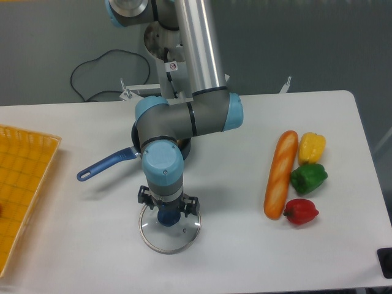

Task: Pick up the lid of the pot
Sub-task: 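Lower the gripper onto the blue knob and close on it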

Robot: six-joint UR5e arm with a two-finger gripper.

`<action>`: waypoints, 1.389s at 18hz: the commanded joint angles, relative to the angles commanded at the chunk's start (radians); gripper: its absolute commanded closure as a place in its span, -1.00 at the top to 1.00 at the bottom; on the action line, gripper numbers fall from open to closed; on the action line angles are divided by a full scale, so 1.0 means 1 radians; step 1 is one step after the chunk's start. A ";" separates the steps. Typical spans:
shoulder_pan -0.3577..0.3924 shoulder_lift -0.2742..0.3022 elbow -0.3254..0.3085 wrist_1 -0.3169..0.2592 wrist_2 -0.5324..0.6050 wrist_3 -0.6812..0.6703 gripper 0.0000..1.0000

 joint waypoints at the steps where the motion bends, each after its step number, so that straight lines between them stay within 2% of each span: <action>1: 0.000 0.000 -0.002 0.000 0.000 0.000 1.00; 15: -0.002 -0.020 0.002 0.003 0.000 -0.017 1.00; 25: -0.008 -0.032 0.008 0.029 0.000 -0.052 0.64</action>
